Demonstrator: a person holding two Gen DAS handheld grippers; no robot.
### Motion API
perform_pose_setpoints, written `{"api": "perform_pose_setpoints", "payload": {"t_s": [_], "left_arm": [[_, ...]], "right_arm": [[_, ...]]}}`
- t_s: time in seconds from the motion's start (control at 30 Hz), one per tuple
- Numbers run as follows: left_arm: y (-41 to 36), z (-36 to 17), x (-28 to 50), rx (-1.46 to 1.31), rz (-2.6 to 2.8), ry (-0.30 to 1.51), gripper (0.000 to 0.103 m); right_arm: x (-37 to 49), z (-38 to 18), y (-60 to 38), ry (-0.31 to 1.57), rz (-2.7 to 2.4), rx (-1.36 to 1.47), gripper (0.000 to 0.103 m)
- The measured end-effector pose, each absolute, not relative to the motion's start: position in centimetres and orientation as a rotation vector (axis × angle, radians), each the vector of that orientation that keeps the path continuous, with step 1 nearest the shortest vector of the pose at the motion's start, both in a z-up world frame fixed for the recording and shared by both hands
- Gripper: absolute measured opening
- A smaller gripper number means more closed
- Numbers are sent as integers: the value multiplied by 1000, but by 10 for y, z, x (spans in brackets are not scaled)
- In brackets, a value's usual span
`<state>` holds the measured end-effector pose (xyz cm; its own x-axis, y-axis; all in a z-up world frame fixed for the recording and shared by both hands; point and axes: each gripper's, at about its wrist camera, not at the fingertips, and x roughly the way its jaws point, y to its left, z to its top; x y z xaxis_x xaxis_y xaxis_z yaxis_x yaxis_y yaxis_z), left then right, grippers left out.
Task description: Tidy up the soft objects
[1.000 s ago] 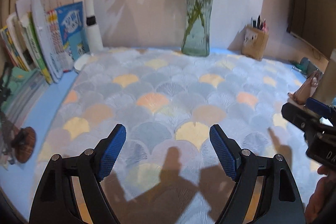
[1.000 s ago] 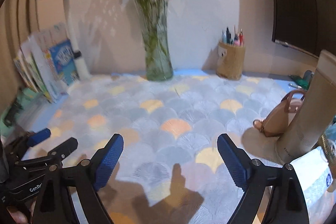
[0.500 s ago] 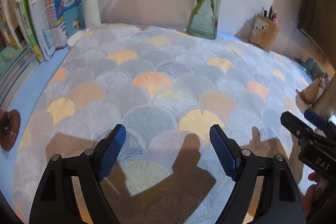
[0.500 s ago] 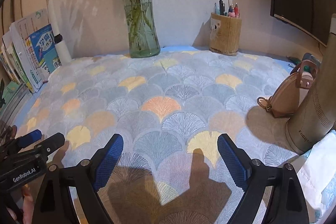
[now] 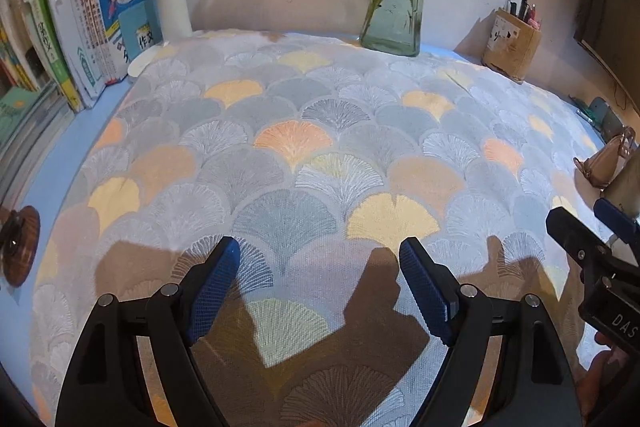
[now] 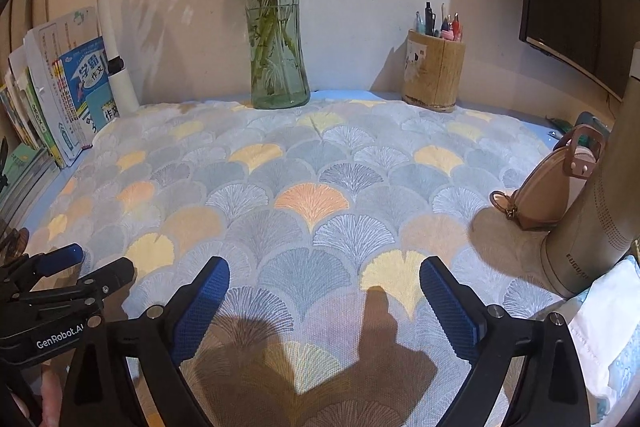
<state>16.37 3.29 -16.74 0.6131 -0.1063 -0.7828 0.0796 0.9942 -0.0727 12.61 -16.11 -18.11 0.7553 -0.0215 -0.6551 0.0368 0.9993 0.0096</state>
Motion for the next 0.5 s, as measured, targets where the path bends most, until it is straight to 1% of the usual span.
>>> {"api": "perform_pose_setpoints", "payload": {"t_s": [0.1, 0.33, 0.5], "left_arm": [[38, -169, 167, -65, -107, 921, 81], [32, -169, 167, -22, -95, 922, 81], [40, -168, 169, -41, -42, 918, 81]], "right_arm": [[128, -182, -161, 725, -27, 25, 96], [128, -183, -161, 727, -24, 28, 96], [129, -183, -160, 728, -24, 25, 96]]}}
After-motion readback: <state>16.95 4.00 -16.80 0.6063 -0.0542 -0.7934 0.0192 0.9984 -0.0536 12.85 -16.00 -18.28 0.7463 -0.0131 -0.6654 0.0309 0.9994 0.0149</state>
